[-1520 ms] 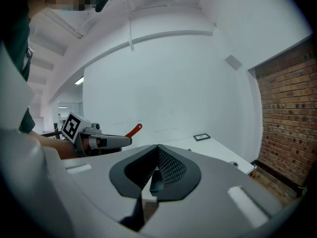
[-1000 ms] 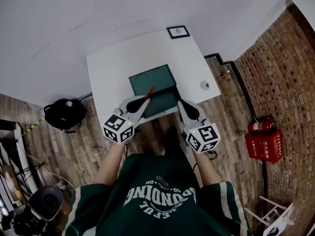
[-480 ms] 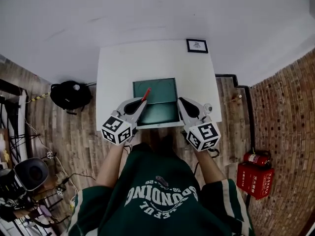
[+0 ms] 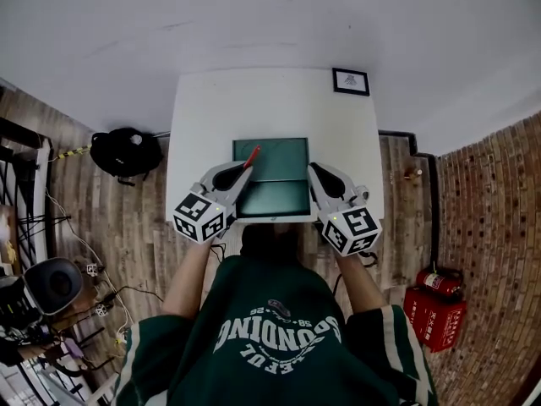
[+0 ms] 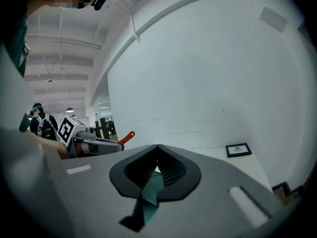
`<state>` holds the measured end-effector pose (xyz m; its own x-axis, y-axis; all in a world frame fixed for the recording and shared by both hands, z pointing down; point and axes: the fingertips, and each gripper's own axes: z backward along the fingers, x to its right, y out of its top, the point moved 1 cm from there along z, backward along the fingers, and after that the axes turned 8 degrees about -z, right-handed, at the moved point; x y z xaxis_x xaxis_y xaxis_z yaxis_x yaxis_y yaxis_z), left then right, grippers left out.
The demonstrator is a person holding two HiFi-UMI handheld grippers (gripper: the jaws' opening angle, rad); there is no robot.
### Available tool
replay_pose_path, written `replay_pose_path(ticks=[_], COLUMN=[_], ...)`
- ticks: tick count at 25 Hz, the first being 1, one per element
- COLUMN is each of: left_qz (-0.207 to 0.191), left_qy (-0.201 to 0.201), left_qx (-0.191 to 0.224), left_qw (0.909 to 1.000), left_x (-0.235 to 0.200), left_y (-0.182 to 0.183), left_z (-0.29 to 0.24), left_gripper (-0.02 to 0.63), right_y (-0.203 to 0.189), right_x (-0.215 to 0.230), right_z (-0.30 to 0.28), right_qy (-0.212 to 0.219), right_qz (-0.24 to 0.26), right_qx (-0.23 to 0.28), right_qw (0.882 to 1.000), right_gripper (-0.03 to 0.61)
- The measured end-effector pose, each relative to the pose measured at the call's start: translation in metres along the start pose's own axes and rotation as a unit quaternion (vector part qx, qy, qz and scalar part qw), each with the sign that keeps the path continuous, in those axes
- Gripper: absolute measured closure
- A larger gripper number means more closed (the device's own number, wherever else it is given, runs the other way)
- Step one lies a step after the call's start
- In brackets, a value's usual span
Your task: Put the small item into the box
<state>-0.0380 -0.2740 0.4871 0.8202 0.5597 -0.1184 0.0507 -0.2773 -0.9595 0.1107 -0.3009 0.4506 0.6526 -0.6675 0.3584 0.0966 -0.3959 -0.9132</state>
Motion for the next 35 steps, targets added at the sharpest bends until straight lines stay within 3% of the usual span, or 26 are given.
replay_pose_path(ticks=[8,16,21,27,35], left_qz=[-0.019,-0.015,-0.052,-0.103,-0.145], left_qy=[-0.030,-0.091,-0.120,-0.153,-0.150], left_qx=[-0.064,-0.140,-0.198,-0.267,-0.338], left_qw=[0.9973,0.9859,0.9715,0.9457,0.9176], left_x=[0.003,0.027,0.041,0.060,0.063], left_y=[-0.041,-0.104,-0.139,-0.174,-0.213], left_z=[-0.011,-0.020,-0.033,-0.056,-0.084], left_gripper=[0.549,0.549,0.549,0.549,0.549], right_y=[-0.024,-0.062,-0.073,-0.071,-0.072], right_x=[0.011,0.021,0.024,0.028,0.041], right_z=[-0.003,0.007,0.013,0.019,0.033], right_qy=[-0.020,-0.051,-0.063,-0.080,-0.110], right_qz=[-0.021,-0.050,-0.059,-0.064,-0.072], right_qx=[-0.023,-0.052,-0.060,-0.055,-0.049], right_qw=[0.999,0.996,0.994,0.993,0.990], right_gripper=[0.577,0.577,0.577,0.577,0.577])
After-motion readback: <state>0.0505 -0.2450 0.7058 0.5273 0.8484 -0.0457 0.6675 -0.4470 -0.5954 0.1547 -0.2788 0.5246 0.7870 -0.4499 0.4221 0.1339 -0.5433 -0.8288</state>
